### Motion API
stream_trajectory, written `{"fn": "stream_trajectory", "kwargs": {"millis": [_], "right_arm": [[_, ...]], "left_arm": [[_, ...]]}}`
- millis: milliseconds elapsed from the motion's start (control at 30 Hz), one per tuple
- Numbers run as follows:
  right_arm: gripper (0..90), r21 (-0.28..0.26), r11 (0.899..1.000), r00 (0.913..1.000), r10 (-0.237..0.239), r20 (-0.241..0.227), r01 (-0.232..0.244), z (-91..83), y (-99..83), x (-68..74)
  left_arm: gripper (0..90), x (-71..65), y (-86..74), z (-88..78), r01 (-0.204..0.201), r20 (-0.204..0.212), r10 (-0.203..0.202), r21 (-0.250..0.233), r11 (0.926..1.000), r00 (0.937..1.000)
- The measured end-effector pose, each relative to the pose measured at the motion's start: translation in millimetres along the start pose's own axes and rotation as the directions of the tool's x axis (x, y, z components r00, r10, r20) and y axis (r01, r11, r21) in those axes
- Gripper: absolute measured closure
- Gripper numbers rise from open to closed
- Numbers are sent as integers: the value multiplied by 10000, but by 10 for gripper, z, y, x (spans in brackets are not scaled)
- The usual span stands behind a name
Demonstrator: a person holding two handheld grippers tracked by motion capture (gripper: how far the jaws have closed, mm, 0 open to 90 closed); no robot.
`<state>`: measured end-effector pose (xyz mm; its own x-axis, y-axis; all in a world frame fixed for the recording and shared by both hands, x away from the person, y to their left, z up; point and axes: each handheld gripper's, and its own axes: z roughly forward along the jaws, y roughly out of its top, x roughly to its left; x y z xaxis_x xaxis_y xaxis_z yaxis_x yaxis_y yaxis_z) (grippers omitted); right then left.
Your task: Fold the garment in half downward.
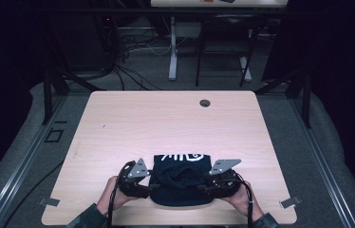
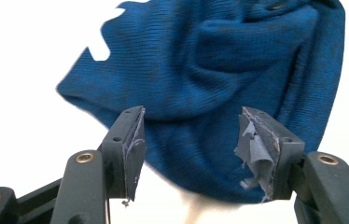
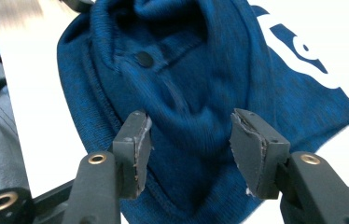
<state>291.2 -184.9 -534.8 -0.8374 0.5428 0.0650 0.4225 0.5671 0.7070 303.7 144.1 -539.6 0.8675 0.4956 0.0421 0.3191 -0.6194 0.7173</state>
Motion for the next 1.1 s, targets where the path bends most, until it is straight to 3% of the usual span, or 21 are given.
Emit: {"fn": "stream_trajectory", "kwargs": {"millis": [267,367,400,467,533,700,833,1100], "right_arm": [[459,-924,9953,9981,235,-577,-288,-203,96,-117],[467,-835,9953,9981,526,324,-497,-208,160,-172],[471,-752,9956,9930,625,1002,-551,-150,210,-201],[473,-729,9955,9901,688,1221,-602,-103,242,-212],[484,-530,9960,9829,799,1657,-721,49,298,-222],[472,363,9964,9878,708,1386,-766,335,262,-229],[397,570,9951,9908,742,1128,-810,354,204,-225],[309,1121,9933,9953,163,958,-270,398,100,-176]], "left_arm": [[415,170,298,60,104,-733,-149,-610,9981,9972],[407,209,410,179,27,-1021,-92,-638,9980,9947],[401,207,437,232,21,-1073,-81,-563,9984,9942],[393,180,473,337,35,-959,-62,-286,9996,9954],[379,117,470,419,-128,-893,128,0,9999,9959],[339,-1,362,508,-390,-578,425,607,9974,9974],[323,-21,268,526,-308,-493,347,763,9966,9982],[262,4,152,538,-137,-671,191,795,9967,9976]]}}
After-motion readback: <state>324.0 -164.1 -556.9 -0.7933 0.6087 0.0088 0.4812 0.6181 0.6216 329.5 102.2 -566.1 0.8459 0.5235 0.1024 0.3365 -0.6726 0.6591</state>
